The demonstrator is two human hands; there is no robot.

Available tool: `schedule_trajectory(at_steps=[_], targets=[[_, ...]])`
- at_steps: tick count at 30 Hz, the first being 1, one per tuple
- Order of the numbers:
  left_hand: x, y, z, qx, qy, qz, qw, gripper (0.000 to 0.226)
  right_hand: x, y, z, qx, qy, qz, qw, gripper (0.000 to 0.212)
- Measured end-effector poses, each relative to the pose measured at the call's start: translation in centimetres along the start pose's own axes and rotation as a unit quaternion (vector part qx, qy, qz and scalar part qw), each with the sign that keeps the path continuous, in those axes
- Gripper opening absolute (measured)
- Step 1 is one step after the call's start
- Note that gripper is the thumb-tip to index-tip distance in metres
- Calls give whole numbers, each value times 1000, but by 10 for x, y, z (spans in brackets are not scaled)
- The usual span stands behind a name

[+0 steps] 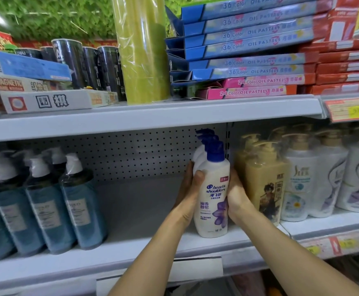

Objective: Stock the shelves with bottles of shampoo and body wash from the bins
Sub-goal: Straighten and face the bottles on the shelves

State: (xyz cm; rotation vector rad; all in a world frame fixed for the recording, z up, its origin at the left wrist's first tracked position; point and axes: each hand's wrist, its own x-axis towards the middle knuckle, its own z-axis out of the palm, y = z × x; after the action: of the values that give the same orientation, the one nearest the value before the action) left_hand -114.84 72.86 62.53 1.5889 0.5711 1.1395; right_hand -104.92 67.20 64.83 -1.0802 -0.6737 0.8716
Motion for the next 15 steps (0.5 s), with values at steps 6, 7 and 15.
schedule_trajectory(at_steps=[6,7,15], targets=[[2,-9,-12,32,35,-61,997,113,-6,3,9,-21,-28,33,999,46],[1,-10,-16,31,37,-69,996,113,-7,5,12,-27,-39,43,998,48],[-38,34,-54,-48,25,-55,997,125,-29,20,61,-21,-103,83,991,52]])
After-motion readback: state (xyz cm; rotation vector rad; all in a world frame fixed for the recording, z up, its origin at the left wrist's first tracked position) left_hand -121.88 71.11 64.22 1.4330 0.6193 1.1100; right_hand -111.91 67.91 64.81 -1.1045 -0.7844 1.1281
